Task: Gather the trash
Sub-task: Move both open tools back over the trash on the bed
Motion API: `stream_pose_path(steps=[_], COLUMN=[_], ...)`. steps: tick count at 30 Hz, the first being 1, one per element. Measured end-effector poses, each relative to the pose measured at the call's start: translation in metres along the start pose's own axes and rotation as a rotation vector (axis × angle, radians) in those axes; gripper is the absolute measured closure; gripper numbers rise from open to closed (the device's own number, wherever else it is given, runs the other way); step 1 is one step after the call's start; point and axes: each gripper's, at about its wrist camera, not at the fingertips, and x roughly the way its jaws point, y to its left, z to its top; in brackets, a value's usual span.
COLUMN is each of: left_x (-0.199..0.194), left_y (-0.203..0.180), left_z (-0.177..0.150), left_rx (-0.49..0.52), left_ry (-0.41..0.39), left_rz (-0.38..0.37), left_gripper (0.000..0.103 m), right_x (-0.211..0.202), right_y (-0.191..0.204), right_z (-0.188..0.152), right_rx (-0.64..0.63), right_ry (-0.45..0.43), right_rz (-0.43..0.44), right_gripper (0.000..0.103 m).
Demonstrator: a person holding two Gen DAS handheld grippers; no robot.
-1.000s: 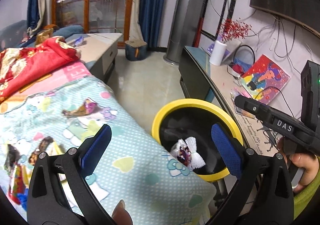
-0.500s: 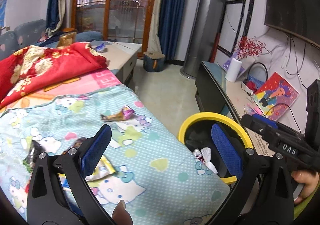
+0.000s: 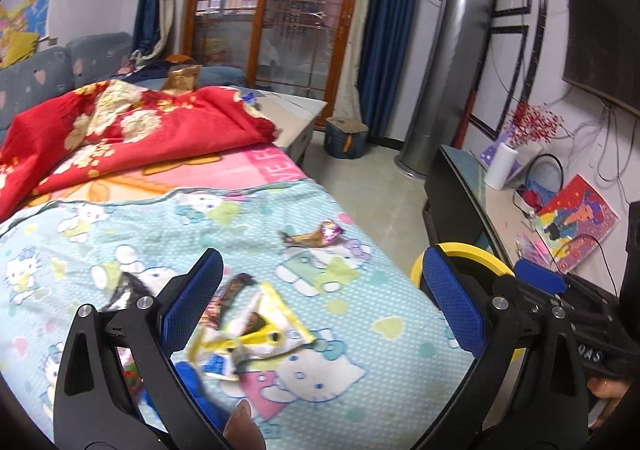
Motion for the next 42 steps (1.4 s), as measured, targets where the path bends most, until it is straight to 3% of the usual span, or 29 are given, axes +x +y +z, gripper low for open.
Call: stream_pose_path(steps=[15,21,27,32,42], left_x=[-0.022,-0.022,-0.014,-0.006,0.023], left_y=[0.078,0.104,0.136,0.161,0.183], left_z=[0.003,-0.001,-0.009,-0.022,-0.041], left_rx=[-0.089,-0.098,-0.081,-0.099,-0.153], left_ry=[-0.029,-0.008,0.046,0.096,0.193], left_rz=[0.142,0.198,0.266,0.274,0.229], left_gripper=[0.011,0.011,0.011,0.011,0.021], right_x=[0.027,0.045,0.068,0.098,0.156], right_y=[0.068,0.090,0.106,0.115,0.118], right_z=[-0.005,-0.005,-0.009,-0.013,-0.022], right_rx=[-0.103,-0.127,-0.136,-0.103,-0.048], right_ry=[0.073,0.113,0.160,0.244,0.374], right_rz=[0.112,0.145,0.171,0.191,0.193], right_gripper=[0.038,0.037,0.030,0.018,0.013])
